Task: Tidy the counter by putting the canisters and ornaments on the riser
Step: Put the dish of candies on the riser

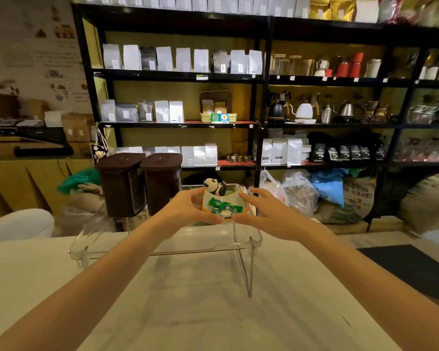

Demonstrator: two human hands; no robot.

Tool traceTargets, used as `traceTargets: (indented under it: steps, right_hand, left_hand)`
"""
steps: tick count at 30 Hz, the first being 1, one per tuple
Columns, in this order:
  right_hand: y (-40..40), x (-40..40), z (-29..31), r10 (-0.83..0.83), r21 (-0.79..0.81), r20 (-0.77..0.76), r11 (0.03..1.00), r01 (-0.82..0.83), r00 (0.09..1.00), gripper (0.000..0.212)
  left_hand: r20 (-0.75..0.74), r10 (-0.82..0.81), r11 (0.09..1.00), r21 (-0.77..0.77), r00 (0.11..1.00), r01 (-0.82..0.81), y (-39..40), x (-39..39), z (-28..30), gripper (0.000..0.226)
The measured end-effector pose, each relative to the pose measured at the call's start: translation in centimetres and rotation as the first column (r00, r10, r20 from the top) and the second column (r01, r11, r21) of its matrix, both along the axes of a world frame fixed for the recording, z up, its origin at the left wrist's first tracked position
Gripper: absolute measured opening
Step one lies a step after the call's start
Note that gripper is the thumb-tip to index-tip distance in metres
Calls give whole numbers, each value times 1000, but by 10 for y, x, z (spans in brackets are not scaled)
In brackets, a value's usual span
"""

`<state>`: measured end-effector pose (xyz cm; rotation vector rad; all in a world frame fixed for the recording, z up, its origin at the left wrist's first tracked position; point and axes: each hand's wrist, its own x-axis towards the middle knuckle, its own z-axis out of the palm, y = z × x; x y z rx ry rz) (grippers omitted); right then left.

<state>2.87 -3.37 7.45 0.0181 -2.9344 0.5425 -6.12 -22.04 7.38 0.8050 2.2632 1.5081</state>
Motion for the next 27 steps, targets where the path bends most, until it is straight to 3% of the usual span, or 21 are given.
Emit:
traceTargets:
  steps: [13,27]
  right_hand:
    - [-7,-10,1,-4,-106,-3,994,4,1000,65]
    - [-11,-7,0,-24,-247,-13,969,20,1000,61]
  left_hand:
    - [-22,3,1000,14,1000,-3,11,0,3,54]
    - [-83,23,991,-128,996,-33,16,2,6,45]
